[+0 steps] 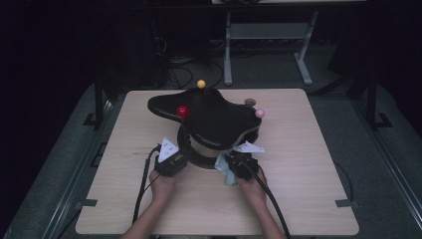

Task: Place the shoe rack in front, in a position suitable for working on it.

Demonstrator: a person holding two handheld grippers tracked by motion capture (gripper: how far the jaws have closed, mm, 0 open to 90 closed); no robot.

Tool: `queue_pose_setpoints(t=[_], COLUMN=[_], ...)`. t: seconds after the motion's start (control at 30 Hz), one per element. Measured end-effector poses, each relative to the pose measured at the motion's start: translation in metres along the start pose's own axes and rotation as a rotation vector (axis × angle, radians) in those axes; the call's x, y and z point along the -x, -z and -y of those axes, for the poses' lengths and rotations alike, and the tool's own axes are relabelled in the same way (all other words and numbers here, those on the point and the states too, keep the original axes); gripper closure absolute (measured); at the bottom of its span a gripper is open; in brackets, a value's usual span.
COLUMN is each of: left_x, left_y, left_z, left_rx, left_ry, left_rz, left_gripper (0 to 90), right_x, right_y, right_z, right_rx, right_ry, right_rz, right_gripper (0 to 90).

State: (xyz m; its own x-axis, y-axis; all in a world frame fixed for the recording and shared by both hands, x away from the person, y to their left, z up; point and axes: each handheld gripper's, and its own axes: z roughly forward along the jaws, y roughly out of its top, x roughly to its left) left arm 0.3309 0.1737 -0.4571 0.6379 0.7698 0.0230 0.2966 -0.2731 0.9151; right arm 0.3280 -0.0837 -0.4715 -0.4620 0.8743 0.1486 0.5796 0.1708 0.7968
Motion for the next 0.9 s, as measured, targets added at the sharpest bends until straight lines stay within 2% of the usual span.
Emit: queue_pose_setpoints(t=[0.1, 0.23, 0.27, 0.33, 0.43, 0.5, 0.6, 0.67, 0.73, 0.8, 0.9], left_x=[0.008, 0.011, 0.011, 0.009, 0.007, 0.003, -0.008, -0.017, -0.022, -0.023, -0.023], left_y=[-0.002, -0.004, -0.004, -0.004, -0.004, -0.004, -0.002, 0.001, 0.002, 0.002, 0.002], left_z=[-0.002, -0.003, -0.003, -0.003, -0.004, -0.005, -0.004, -0.003, -0.002, -0.002, -0.002], left_rx=[-0.002, -0.009, -0.009, -0.01, -0.016, -0.017, -0.017, -0.016, -0.016, -0.018, -0.016], left_ry=[-0.018, -0.026, -0.026, -0.027, -0.034, -0.031, -0.011, 0.006, 0.023, 0.02, 0.015], left_rz=[0.027, 0.065, 0.07, 0.08, 0.067, 0.045, 0.006, -0.019, -0.022, -0.028, -0.023], left_gripper=[76.0, 75.8, 75.9, 75.8, 75.2, 74.8, 74.5, 74.5, 74.0, 73.1, 75.4], right_x=[0.002, 0.004, 0.008, 0.015, 0.033, 0.034, 0.019, 0.006, 0.0, 0.0, 0.017], right_y=[0.013, 0.024, 0.025, 0.024, 0.02, 0.017, 0.015, 0.014, 0.014, 0.013, 0.012], right_z=[0.01, 0.019, 0.019, 0.017, 0.012, 0.01, 0.011, 0.013, 0.013, 0.011, 0.009], right_rx=[0.007, 0.02, 0.023, 0.037, 0.047, 0.044, 0.042, 0.042, 0.034, 0.03, 0.044], right_ry=[-0.005, 0.021, 0.032, 0.051, 0.017, -0.009, 0.004, 0.028, 0.061, 0.093, 0.074], right_rz=[0.017, 0.019, 0.033, 0.107, 0.135, 0.125, 0.082, 0.035, 0.016, 0.059, 0.142], right_gripper=[83.6, 83.2, 83.0, 82.7, 82.7, 82.7, 82.8, 82.8, 82.8, 82.6, 82.6])
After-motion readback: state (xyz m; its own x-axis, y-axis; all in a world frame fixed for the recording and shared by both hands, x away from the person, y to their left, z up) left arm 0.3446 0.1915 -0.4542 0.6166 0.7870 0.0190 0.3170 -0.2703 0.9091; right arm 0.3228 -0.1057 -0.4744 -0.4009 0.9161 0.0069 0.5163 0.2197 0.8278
